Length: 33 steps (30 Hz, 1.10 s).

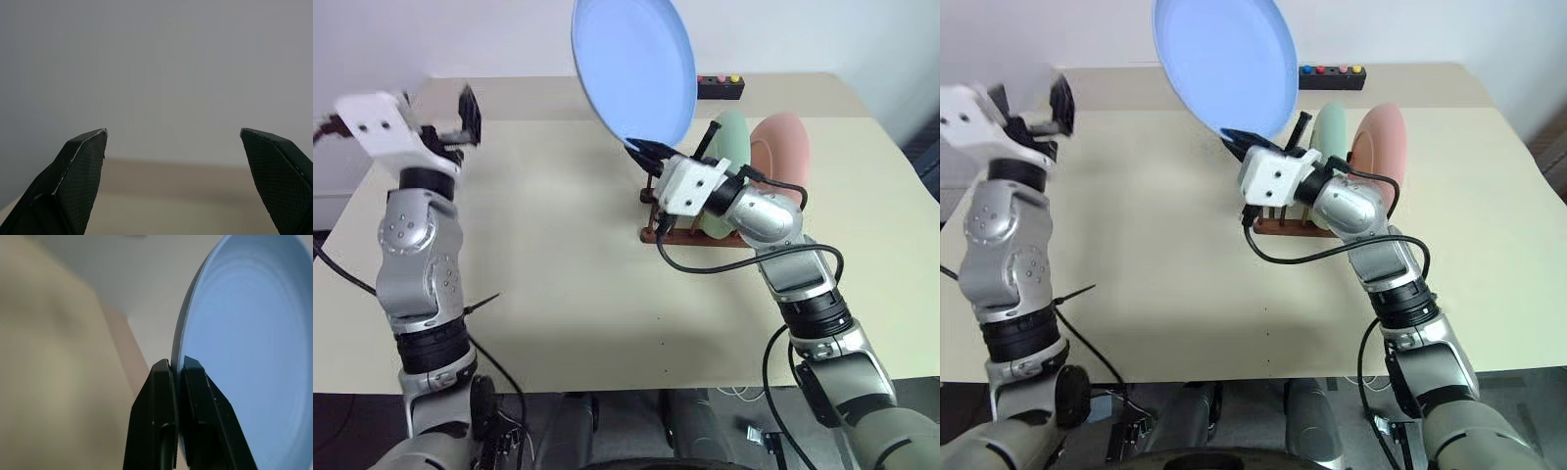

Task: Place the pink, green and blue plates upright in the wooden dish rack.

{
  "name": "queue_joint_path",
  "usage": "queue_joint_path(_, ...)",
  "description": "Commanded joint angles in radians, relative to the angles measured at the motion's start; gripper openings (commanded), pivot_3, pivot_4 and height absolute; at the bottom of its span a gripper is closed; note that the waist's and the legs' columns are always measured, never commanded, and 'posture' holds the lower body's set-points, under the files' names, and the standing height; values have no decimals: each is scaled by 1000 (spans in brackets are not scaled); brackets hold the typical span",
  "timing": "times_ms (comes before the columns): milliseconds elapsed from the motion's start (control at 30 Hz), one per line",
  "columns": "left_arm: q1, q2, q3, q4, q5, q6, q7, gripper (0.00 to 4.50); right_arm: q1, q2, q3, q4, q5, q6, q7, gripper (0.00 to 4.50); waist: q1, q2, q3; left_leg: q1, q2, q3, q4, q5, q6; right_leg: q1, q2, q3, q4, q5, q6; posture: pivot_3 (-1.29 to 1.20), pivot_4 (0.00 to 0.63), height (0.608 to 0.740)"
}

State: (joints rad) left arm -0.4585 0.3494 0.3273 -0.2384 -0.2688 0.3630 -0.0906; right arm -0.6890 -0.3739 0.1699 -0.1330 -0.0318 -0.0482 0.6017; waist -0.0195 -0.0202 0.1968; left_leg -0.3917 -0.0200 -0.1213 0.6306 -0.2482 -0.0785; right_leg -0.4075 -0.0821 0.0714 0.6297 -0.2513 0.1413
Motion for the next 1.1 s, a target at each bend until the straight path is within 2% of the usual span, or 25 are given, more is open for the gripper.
queue_joint_path(33, 41, 8, -62, -25, 7, -40, -74, 4466, 7, 34, -75, -155, 238, 188, 40, 0, 6, 0, 0, 0, 0, -1, 0, 0, 0, 0, 0, 0, 0, 0, 0, 0, 150, 740)
queue_joint_path(267, 221, 64, -261, -62, 40, -98, -300, 4466, 65, 62, -171, -281, 548, 511, -4, 0, -2, 2, 0, 1, 0, -1, -1, 0, 0, 0, 0, 0, 0, 0, -1, 0, 150, 740)
queue_joint_path(433, 262, 67, -294, -81, 15, -104, -372, 4466, 106, 91, -246, -323, 702, 648, -91, 0, 0, 2, 0, 0, 1, -1, -1, 0, 0, -1, 0, 0, 1, 0, -1, 0, 150, 740)
queue_joint_path(667, 261, 57, -303, -76, 21, -102, -392, 4466, 148, 93, -283, -323, 803, 728, -151, 0, 1, 2, 0, 0, 0, -1, -1, 0, 0, 0, 0, 0, 0, 0, -1, 0, 150, 740)
queue_joint_path(1100, 266, 48, -303, -67, 27, -113, -393, 4466, 174, 96, -298, -294, 826, 728, -201, 0, 0, 2, 0, 0, 0, -1, -1, 0, 0, 0, 0, 0, 0, 0, -1, 0, 150, 740)
